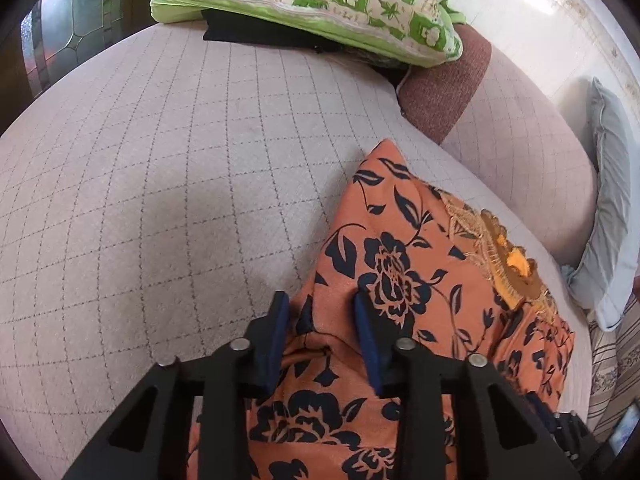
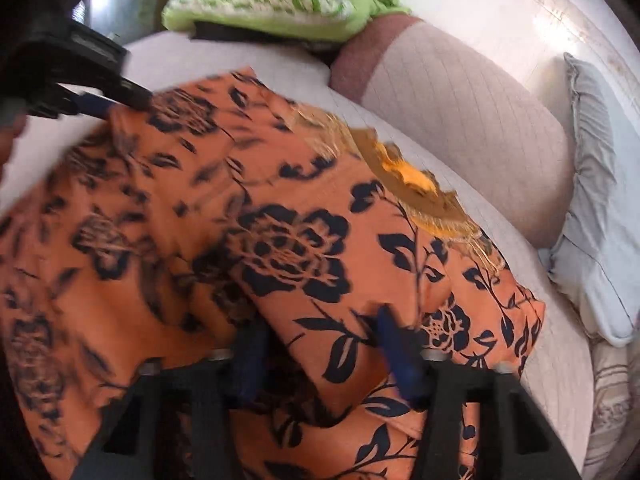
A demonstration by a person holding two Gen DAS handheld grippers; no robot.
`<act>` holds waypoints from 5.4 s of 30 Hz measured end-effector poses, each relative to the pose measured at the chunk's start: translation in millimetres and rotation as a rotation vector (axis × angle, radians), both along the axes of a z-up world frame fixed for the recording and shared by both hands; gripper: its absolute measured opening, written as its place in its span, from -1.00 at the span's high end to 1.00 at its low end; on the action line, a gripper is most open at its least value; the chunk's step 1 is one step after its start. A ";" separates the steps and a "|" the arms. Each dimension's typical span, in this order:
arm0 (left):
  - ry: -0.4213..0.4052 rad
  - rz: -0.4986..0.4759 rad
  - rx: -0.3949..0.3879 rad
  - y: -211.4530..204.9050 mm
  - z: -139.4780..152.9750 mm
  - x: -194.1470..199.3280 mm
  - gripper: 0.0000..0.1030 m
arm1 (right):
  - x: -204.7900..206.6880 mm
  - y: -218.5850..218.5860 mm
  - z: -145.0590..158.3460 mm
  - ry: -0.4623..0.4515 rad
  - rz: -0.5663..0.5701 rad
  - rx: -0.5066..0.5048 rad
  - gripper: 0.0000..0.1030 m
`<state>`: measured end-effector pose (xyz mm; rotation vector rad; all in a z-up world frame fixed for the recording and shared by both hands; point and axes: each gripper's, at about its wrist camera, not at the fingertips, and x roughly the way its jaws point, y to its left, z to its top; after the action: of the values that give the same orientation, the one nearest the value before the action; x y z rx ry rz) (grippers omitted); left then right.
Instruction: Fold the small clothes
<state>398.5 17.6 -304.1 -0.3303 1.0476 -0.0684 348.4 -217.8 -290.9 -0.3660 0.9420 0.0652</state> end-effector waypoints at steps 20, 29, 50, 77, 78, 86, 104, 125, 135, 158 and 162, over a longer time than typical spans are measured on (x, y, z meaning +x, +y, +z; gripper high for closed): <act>-0.020 0.110 0.059 39.0 18.6 -6.3 0.83 | -59.0 -274.3 17.1 0.107 -0.806 0.969 0.75; -0.117 -0.125 0.095 -24.7 29.7 -20.0 0.83 | -33.8 -226.8 36.1 -0.001 -0.538 0.904 0.70; -0.034 -0.212 0.225 -52.4 11.6 -22.5 0.34 | 7.0 -151.3 11.3 0.079 -0.363 0.672 0.71; 0.067 -0.109 0.229 110.6 26.7 -238.6 -0.38 | -206.8 -178.9 61.7 0.116 -0.406 0.806 0.35; 0.079 -0.112 0.210 114.1 25.3 -244.1 -0.40 | -221.2 -180.5 64.4 0.109 -0.417 0.794 0.31; 0.137 -0.128 0.092 114.6 10.7 -252.1 -0.40 | -317.3 -222.3 65.3 0.102 -0.548 0.917 -0.36; 0.166 -0.182 0.106 100.8 -10.5 -234.2 -0.16 | -317.2 -204.5 -6.5 0.221 -0.635 0.957 -0.21; 0.199 -0.257 0.147 91.9 -12.2 -233.2 0.58 | -318.7 -181.4 -11.4 0.230 -0.468 1.039 0.10; 0.149 -0.209 0.018 111.9 12.6 -240.5 0.86 | -324.5 -183.6 -4.5 0.209 -0.495 0.977 0.82; 0.056 -0.214 -0.066 145.1 73.4 -248.3 0.95 | -330.1 -214.7 69.0 0.181 -0.505 1.104 0.71; 0.117 -0.146 -0.057 159.4 59.2 -244.2 0.92 | -328.0 -208.0 29.8 0.244 -0.603 0.996 -0.26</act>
<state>154.3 176.9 -244.9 -0.3119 1.1861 -0.2120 20.4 -425.8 -261.1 0.8630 1.1075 0.0197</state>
